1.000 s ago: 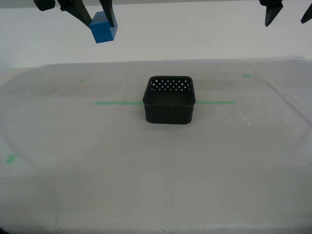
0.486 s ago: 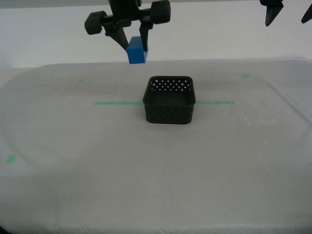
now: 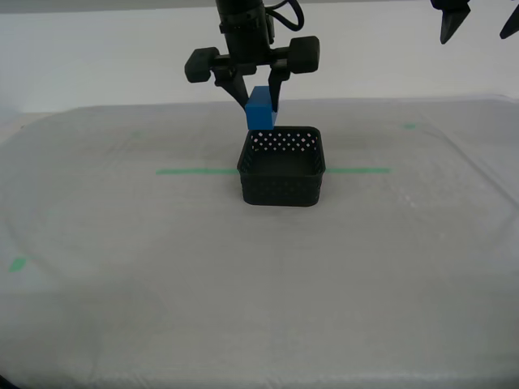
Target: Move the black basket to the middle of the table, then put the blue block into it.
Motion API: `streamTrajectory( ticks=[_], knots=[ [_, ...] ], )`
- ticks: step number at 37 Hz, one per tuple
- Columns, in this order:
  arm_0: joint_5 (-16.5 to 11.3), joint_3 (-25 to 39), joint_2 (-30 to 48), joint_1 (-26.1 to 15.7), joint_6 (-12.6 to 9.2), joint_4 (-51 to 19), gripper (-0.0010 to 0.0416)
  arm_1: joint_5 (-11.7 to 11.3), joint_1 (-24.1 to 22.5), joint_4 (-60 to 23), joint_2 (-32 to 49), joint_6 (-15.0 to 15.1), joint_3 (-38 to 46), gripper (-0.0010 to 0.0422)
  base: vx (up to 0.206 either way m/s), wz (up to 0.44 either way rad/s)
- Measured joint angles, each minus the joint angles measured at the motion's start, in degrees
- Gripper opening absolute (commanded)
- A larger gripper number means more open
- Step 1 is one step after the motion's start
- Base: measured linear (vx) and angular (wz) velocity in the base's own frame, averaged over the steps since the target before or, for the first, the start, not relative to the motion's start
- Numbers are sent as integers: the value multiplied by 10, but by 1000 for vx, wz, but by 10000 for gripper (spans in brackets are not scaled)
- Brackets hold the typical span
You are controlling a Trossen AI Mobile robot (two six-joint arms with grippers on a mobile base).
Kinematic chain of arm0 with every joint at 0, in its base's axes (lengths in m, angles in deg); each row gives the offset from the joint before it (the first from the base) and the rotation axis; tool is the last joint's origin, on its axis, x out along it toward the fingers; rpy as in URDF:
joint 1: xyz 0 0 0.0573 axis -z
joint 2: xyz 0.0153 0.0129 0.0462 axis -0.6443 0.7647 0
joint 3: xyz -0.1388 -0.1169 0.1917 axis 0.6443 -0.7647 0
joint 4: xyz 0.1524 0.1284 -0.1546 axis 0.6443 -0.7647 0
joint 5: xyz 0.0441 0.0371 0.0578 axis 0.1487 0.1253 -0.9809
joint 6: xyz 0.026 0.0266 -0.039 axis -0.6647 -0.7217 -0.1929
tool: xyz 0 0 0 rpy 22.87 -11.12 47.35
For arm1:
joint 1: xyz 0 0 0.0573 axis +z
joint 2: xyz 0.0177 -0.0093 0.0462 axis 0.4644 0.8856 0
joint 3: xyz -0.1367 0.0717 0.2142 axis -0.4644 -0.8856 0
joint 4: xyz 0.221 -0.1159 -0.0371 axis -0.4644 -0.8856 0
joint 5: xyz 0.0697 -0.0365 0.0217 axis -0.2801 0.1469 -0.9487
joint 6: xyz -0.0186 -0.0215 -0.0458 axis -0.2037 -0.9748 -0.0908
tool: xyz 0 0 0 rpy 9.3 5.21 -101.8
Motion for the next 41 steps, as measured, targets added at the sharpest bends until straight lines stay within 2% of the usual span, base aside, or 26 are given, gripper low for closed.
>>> streamTrajectory(
  ticks=[7, 14, 21, 30, 35, 41],
  knots=[
    [0, 0, 0, 0, 0, 1, 394, 0, -6, 49, 1, -6, -21, 0, 0, 0],
    [0, 0, 0, 0, 0, 2, 393, 0, -8, 62, 15, -15, -33, 0, 0, 0],
    [0, 0, 0, 0, 0, 7, 394, 42, -10, 87, 53, -22, -34, 0, 0, 0],
    [0, 0, 0, 0, 0, 14, 393, 43, -17, 124, 57, -23, -33, 4, 0, 0],
    [0, 0, 0, 0, 0, 14, 393, 44, -17, 124, 57, -24, -33, 40, 0, 0],
    [0, 0, 0, 0, 0, 15, 394, 44, -18, 123, 57, -24, -33, 114, 0, 0]
  ],
)
